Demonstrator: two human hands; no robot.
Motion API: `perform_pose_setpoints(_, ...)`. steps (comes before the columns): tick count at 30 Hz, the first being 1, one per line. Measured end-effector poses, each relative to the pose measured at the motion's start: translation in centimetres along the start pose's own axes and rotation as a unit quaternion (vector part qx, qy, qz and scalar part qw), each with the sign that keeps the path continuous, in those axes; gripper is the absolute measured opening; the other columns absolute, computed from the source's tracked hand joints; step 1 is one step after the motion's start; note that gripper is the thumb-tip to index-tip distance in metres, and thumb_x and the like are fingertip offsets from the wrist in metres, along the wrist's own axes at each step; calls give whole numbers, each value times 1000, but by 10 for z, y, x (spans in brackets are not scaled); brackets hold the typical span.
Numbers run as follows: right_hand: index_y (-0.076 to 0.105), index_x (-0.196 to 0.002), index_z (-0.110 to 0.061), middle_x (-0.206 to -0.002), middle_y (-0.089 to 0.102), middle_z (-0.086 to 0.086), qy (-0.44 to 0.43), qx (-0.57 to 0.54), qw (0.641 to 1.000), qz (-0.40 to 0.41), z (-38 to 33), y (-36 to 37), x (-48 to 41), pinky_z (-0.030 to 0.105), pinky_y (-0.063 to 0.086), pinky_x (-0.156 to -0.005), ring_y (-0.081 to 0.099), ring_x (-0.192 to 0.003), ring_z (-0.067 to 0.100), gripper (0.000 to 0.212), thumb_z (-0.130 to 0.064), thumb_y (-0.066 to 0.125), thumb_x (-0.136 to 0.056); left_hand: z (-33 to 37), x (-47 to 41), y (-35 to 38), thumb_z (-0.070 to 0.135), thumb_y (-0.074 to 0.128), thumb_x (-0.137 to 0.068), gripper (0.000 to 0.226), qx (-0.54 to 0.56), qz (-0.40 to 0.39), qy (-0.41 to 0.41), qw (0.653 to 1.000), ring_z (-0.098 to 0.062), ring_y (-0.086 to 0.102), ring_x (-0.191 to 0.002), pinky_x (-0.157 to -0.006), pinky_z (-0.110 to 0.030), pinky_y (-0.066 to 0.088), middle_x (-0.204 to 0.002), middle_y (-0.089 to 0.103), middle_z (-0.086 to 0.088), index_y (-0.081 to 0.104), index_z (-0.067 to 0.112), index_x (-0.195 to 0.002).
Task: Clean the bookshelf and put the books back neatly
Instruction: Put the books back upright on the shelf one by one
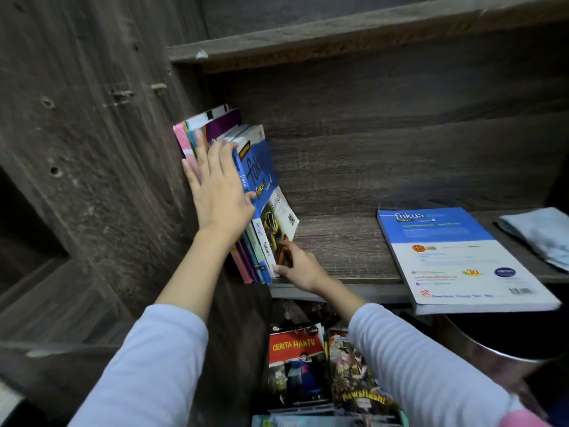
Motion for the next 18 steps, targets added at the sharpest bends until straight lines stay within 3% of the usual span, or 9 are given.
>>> perform_pose_setpoints(4, 45, -134, -10, -130, 55, 14, -34, 13, 997, 64, -4, -38, 18, 27, 36, -99, 49, -123, 27, 46, -5, 53, -89, 18, 15, -5, 16, 66, -78, 88, -40, 45, 9, 998, -35, -7, -144, -111, -55, -8, -158, -3, -13, 15, 9, -149)
perform_pose_setpoints(8, 56, -121, -5, -124, 56, 14, -42, 77, 980, 178, 17, -112, 45, 29, 36, -99, 51, -119, 28, 36, 1, 49, -86, 68, 39, 2, 17, 53, -82, 67, 36, 114, 94, 988, -29, 13, -143, -111, -59, 5, -155, 22, -8, 29, 14, -145)
perform_pose_setpoints(11, 58, -118, -5, -123, 55, 14, 9, 121, 961, 247, 51, -170, 74, 33, 36, -98, 48, -119, 29, 33, -2, 49, -86, 111, 56, 20, 20, 44, -83, 47, 118, 112, 129, 978, -24, 43, -127, -103, -42, 29, -133, 52, -6, 48, 16, -130)
perform_pose_setpoints(14, 56, -121, -7, -128, 51, 12, 97, 180, 937, 282, 92, -219, 108, 36, 35, -98, 43, -123, 30, 32, -12, 48, -91, 148, 72, 58, 26, 41, -91, 27, 212, -29, 77, 974, -29, 60, -100, -82, -38, 45, -107, 64, -5, 58, 17, -111)
perform_pose_setpoints(16, 51, -127, -10, -133, 46, 12, 175, 235, 914, 282, 123, -246, 134, 37, 34, -100, 39, -125, 31, 36, -24, 48, -94, 169, 90, 99, 36, 41, -96, 29, 189, -194, -10, 963, -33, 59, -102, -83, -38, 46, -110, 64, -10, 59, 16, -106)
perform_pose_setpoints(18, 46, -131, -10, -137, 41, 12, 251, 280, 885, 274, 149, -263, 157, 40, 32, -102, 35, -128, 32, 48, -39, 48, -93, 180, 117, 140, 48, 37, -96, 47, 146, -344, -74, 925, -36, 56, -112, -90, -38, 45, -119, 61, -18, 60, 11, -114)
Point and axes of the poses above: each hand's wrist, its own x-axis away from the middle knuckle, its own y-axis out of the palm, z = x × y, the point moved 10 cm from there along -x, towards the middle knuckle
